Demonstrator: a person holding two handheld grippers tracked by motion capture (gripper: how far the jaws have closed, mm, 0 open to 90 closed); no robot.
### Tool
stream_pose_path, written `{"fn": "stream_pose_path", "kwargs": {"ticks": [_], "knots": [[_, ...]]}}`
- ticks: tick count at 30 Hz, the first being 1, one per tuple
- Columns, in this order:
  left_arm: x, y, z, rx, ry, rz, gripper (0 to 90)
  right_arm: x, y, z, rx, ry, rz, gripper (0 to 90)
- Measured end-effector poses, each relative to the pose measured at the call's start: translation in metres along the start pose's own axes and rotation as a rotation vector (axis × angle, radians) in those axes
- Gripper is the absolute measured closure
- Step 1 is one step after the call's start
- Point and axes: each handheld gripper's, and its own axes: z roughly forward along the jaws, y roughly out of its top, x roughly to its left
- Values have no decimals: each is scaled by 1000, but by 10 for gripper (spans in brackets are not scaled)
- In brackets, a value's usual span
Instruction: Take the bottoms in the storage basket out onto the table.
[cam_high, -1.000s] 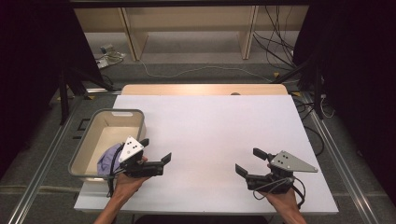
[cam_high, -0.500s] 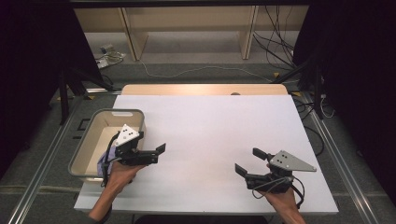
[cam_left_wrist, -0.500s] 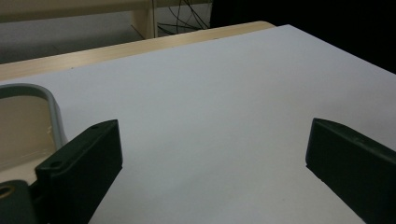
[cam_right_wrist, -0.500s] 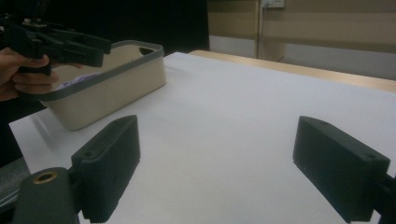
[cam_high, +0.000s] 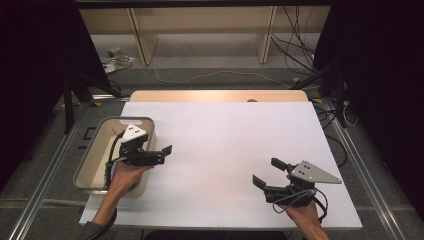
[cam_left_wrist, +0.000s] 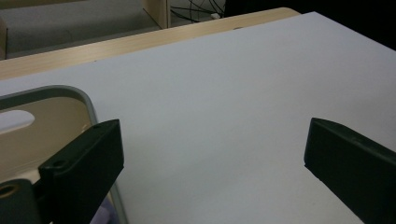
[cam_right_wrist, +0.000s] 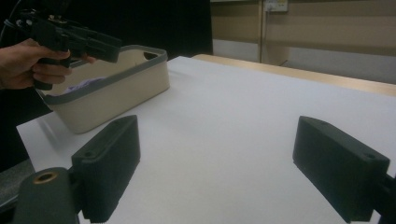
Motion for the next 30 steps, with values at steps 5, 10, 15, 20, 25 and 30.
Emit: {"fn": "stream_pose_path", "kwargs": {"ticks": [5,10,15,20,25,30], "knots": [[8,2,-3,25,12,-6,45,2,1,0,7,2,-18,159],[16,4,-9,23,19,-28,45,0,1,0,4,0,-12,159],[29,5,-14,41,46,-48,45,0,1,1,5,-6,-13,159],[36,5,-17,48,58,-66,45,0,1,2,10,-5,-19,159],[48,1,-21,95,91,-70,45,0,1,2,15,-3,-18,160],[60,0,-24,151,138,-88,45,0,1,2,18,-1,-19,160]]}}
